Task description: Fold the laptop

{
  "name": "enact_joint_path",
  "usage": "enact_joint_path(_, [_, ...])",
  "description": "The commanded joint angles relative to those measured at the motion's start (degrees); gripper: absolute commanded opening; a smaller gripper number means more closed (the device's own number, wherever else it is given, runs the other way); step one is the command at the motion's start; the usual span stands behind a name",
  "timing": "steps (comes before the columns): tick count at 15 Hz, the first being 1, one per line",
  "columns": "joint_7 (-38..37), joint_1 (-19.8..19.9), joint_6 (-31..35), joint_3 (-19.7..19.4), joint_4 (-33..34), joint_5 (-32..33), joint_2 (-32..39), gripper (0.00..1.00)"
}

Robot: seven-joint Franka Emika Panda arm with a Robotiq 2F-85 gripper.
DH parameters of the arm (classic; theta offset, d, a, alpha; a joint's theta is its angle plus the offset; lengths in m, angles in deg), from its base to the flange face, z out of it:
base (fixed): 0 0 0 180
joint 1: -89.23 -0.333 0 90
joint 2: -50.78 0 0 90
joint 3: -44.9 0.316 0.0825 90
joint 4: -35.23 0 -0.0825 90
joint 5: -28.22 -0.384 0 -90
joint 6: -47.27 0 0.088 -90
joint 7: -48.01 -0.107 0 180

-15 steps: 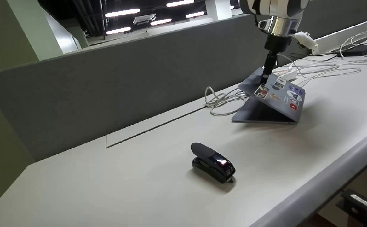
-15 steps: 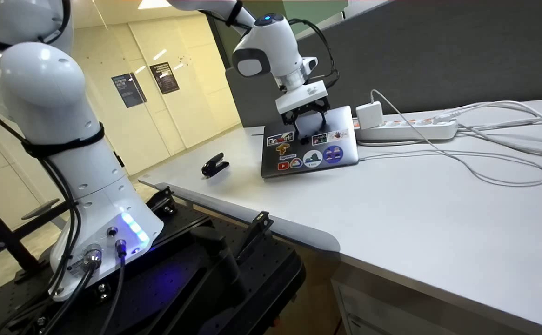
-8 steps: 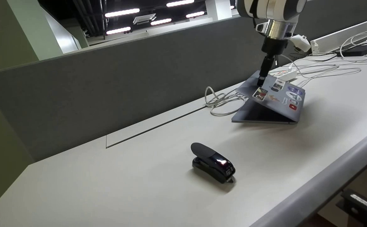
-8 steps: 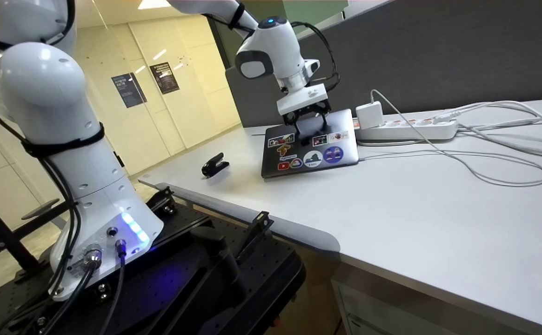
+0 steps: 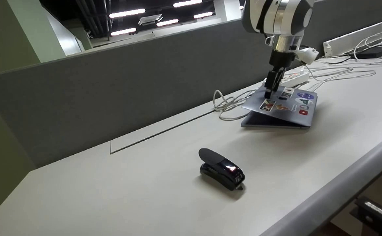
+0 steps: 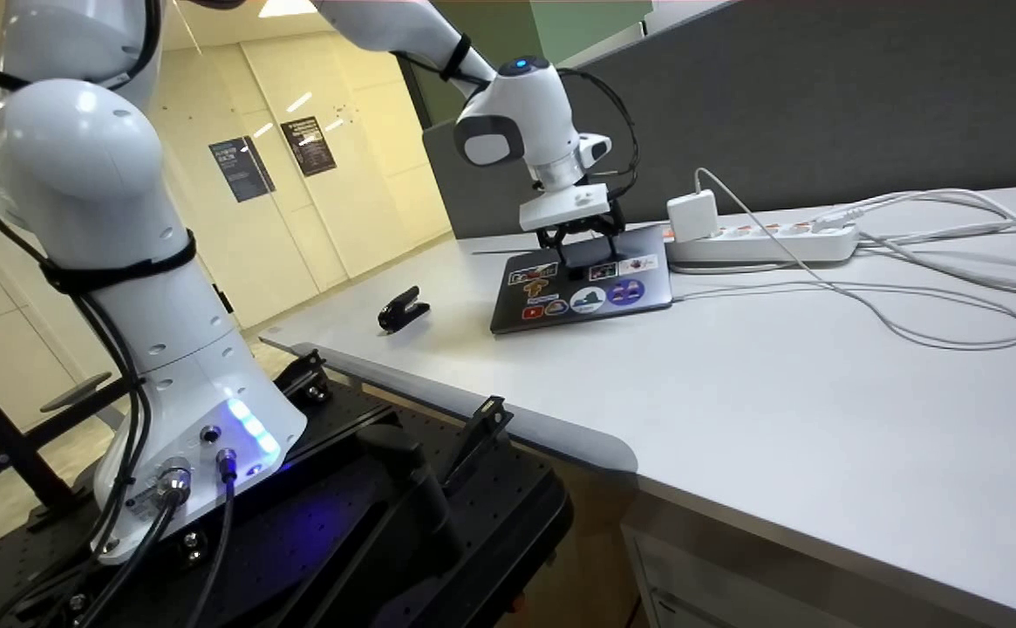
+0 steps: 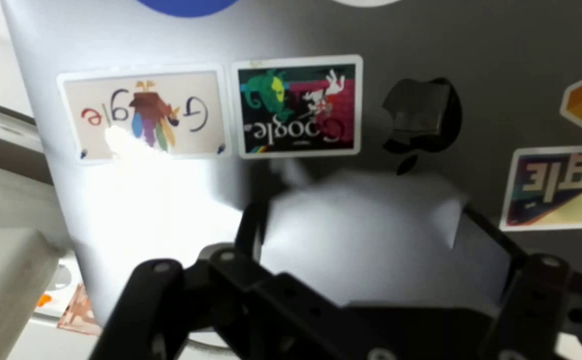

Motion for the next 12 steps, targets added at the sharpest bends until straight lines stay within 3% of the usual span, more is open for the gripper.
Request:
enact_joint_path(1, [-6.43, -0.63, -1.79, -1.18, 3.93, 2.39, 3.3, 1.0])
enact_joint_path(6, [-10.42, -0.46, -3.95, -1.79, 5.57, 4.85, 4.44, 1.0])
enact_joint_path(12, [-10.27, -0.38, -4.51, -2.06, 5.53, 4.45, 3.09, 1.0])
